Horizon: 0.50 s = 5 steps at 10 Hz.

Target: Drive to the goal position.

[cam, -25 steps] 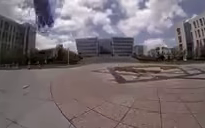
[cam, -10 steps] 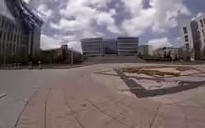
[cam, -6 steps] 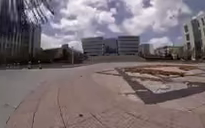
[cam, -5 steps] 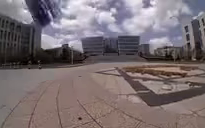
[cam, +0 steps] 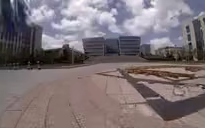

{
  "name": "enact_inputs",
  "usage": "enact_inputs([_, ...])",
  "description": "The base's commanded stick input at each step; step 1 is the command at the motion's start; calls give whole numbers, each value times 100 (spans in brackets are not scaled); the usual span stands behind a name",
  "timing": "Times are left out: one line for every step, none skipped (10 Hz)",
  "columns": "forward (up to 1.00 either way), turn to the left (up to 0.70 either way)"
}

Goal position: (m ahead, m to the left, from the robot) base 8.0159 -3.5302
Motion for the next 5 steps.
enact_inputs([70,0])
enact_inputs([70,0])
enact_inputs([70,2])
enact_inputs([70,4])
enact_inputs([70,6])
